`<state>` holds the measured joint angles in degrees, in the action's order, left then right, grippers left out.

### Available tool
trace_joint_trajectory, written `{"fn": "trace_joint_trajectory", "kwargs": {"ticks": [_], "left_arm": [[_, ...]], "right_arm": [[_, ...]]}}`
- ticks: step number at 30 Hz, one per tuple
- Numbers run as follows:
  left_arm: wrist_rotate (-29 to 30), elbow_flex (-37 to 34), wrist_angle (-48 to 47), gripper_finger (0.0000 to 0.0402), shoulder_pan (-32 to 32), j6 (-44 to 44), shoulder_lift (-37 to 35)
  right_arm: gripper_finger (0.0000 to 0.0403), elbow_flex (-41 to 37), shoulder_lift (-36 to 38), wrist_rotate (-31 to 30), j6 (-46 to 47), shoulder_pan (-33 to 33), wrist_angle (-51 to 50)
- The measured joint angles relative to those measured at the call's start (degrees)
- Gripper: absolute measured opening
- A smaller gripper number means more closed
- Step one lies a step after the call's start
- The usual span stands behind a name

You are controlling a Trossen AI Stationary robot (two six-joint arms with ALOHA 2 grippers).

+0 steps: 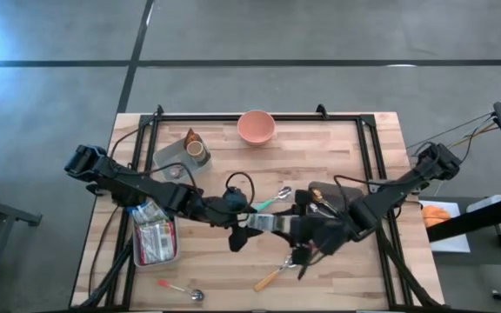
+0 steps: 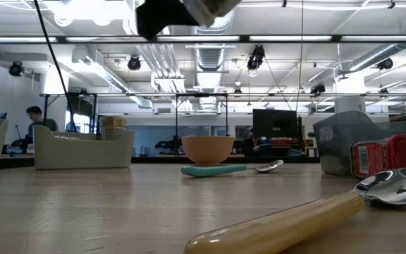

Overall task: Pick & Place Food Item
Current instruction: Put the bagel seasoning bottle into the top gray bin

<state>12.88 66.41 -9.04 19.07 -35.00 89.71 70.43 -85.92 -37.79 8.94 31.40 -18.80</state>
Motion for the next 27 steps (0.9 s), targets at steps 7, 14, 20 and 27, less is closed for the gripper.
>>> {"fn": "trace_joint_trajectory", "kwargs": {"ticks": [7,14,20,27], "left_arm": [[-0.46,-0.04,12.95,0.0354,-0.02,2.13,-0.02],[-0.51,-0.04,17.43,0.0354,-0.11,6.73,-0.97],[-0.65,-0.04,19.24,0.0354,-0.1,19.44,-1.91],[-0.94,-0.07,19.76,0.0354,1.68,41.46,-1.88]], "right_arm": [[0.0194,-0.23,1.59,-9.78,-0.97,5.63,-0.8],[0.0194,-0.21,5.08,-16.74,-2.95,11.15,-0.62],[0.0194,-0.15,8.56,-19.18,-4.94,15.0,1.06],[0.0194,-0.15,11.79,-25.3,-4.63,18.16,2.2]]}}
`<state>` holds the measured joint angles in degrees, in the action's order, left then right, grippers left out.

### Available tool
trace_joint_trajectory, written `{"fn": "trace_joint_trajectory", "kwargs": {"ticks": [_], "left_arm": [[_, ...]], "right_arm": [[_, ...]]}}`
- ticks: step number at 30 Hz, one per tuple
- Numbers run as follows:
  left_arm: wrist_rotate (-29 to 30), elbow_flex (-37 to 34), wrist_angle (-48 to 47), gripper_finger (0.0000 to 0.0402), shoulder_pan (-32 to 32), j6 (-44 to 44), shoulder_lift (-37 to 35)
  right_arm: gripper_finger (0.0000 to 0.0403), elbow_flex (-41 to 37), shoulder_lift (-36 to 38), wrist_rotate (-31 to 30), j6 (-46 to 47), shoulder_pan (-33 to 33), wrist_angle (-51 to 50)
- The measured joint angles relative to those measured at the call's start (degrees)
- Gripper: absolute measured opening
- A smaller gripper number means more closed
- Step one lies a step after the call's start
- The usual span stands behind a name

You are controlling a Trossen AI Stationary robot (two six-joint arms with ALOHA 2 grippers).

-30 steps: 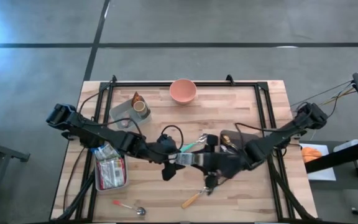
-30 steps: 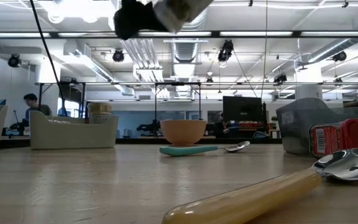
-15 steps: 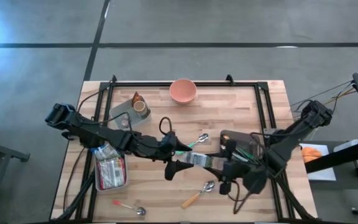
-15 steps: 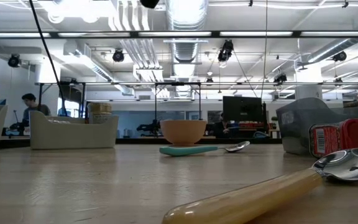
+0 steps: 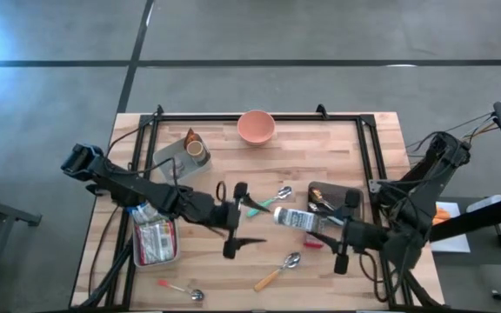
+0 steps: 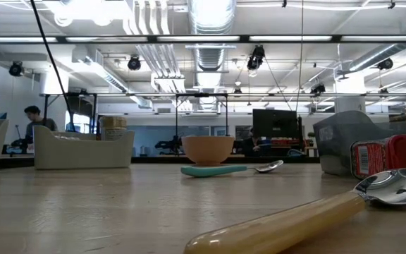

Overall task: Pick & Place Food Item
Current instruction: Put the bagel seasoning bottle into the top gray bin

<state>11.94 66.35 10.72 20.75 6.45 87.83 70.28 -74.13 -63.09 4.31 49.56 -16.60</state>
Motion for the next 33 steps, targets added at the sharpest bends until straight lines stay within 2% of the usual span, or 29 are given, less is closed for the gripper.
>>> {"fn": "trace_joint_trajectory", "kwargs": {"ticks": [3,11,15,19,22,28,33], "left_arm": [[-0.19,-0.12,0.73,0.0354,1.2,6.51,0.09],[2.2,-0.5,8.04,0.0354,1.57,11.4,0.11],[5.14,-3.86,16.86,0.0354,1.6,15.0,0.11],[5.06,-8.66,28.93,0.0354,0.71,17.29,0.18],[4.89,-10.36,34.67,0.0354,0.18,18.71,0.18],[4.52,-10.1,35.99,0.0354,-0.65,15.19,0.18],[3.94,-10.1,36.23,0.0354,-0.87,12.75,0.18]], "right_arm": [[0.0194,0.0,0.24,-0.17,-0.44,0.1,2.69],[0.0194,-0.13,0.26,-0.17,-0.63,0.04,6.57],[0.0194,-0.35,0.26,-0.1,-4.43,0.09,11.56],[0.0194,-1.01,0.26,0.65,-7.94,0.05,15.55],[0.0194,-1.9,0.26,3.31,-9.8,-0.37,18.46],[0.0194,-3.87,0.38,5.65,-14.69,-2.05,24.04],[0.0194,-4.35,0.57,9.18,-15.05,-4.2,25.33]]}}
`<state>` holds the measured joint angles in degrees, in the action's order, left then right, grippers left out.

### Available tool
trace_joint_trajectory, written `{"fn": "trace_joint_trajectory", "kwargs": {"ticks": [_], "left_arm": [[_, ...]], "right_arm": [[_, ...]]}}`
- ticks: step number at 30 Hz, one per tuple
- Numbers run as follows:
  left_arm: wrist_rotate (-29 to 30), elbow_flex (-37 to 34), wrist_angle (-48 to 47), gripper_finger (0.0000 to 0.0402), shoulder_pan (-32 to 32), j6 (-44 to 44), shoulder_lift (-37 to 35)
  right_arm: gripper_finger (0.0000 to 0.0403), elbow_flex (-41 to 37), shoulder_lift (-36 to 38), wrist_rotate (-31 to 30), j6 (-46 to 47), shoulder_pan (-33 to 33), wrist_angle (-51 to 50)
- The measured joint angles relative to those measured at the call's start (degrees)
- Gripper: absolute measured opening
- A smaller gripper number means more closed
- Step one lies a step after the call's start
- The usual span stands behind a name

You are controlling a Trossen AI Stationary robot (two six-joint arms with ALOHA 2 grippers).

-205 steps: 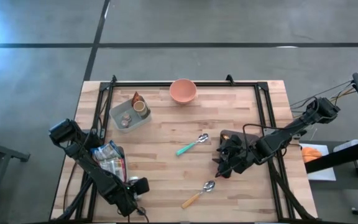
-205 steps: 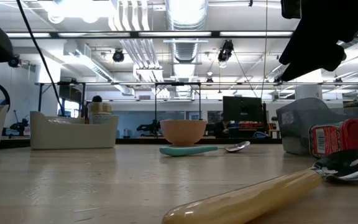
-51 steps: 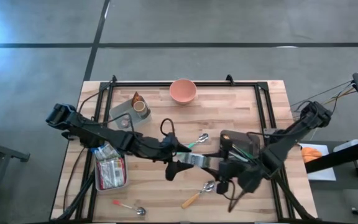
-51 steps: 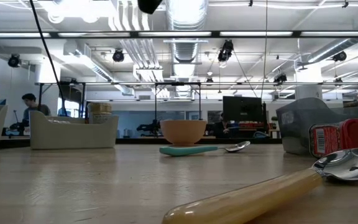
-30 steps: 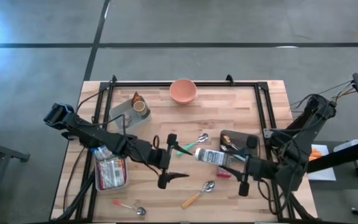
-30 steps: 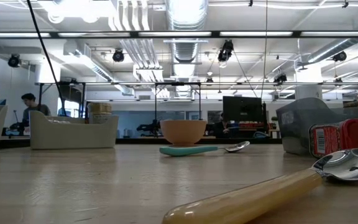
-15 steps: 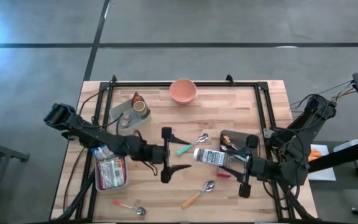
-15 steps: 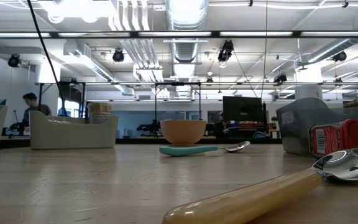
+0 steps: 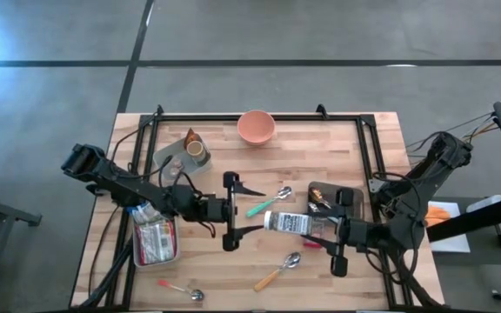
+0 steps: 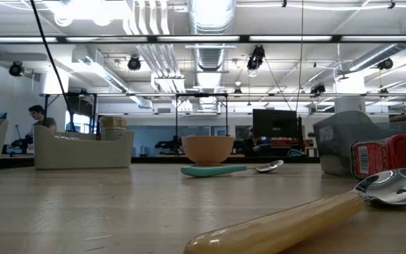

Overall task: Pick & Place Food Item
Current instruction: Put the bagel seasoning bottle into the top gray bin

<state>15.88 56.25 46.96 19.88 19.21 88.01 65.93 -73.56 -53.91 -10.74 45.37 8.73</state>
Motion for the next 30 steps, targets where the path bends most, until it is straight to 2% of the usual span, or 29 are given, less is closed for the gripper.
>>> {"fn": "trace_joint_trajectory", "kwargs": {"ticks": [8,14,21,30], "left_arm": [[-2.96,-0.09,-0.92,0.0354,-0.26,-3.2,-0.09],[-7.77,-0.07,-3.27,0.0354,-0.29,-2.98,-0.04],[-8.53,0.09,-3.05,0.0354,-0.34,-2.56,-0.02],[-8.59,0.09,0.67,0.0354,-0.61,-2.74,-0.07]], "right_arm": [[0.0194,-0.07,0.04,1.09,-0.12,-1.53,-0.18],[0.0194,-0.07,0.63,0.26,-0.51,-0.98,-0.6],[0.0194,-0.07,0.98,0.26,-0.33,-0.92,-1.11],[0.0193,-1.38,1.05,3.48,1.09,-1.91,-0.37]]}}
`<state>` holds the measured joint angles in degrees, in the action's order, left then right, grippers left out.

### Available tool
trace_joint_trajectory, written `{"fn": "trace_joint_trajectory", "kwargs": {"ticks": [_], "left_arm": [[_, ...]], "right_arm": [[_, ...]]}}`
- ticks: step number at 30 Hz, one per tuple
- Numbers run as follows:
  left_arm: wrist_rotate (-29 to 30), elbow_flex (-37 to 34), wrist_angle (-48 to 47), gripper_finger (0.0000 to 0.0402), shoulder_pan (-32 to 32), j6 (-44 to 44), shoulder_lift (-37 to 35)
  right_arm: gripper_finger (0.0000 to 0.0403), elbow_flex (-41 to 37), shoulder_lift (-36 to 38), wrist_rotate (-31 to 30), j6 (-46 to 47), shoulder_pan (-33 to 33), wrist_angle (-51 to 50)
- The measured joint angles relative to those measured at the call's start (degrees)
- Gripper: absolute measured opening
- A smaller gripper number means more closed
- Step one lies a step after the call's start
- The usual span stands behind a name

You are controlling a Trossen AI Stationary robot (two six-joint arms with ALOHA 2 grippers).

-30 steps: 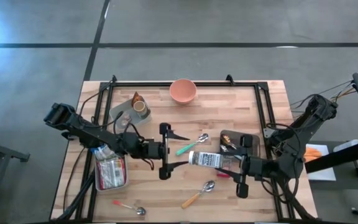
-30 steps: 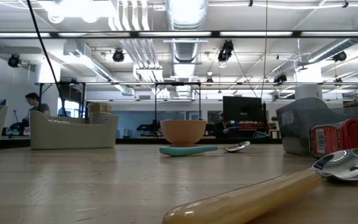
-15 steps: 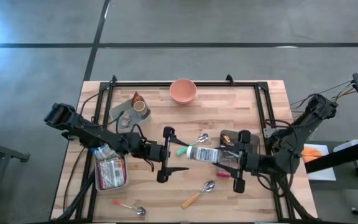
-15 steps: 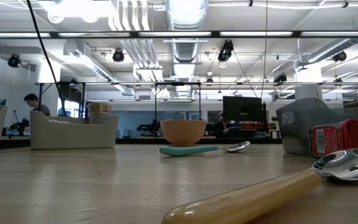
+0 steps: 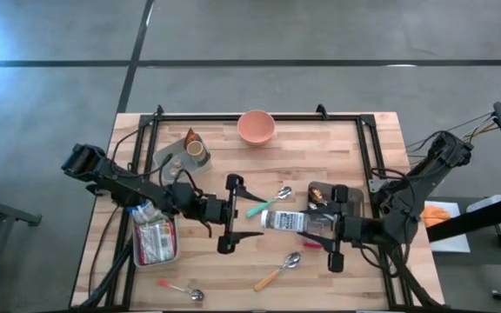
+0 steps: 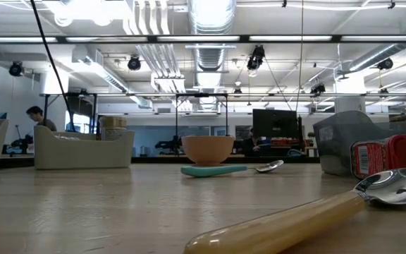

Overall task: Pick & Place Food Item
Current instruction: Put the bagel seasoning bottle into the top gray bin

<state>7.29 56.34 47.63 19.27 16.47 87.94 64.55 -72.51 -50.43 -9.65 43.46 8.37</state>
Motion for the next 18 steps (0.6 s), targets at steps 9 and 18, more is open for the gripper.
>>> {"fn": "trace_joint_trajectory", "kwargs": {"ticks": [9,18], "left_arm": [[-2.76,0.0,-0.27,0.0354,-0.46,-0.01,0.0],[-5.65,0.0,0.16,0.0354,-0.75,0.0,0.0]], "right_arm": [[0.0193,-0.47,0.02,3.52,-2.38,-1.1,3.06],[0.0193,-1.82,0.02,5.04,-2.59,-2.24,5.05]]}}
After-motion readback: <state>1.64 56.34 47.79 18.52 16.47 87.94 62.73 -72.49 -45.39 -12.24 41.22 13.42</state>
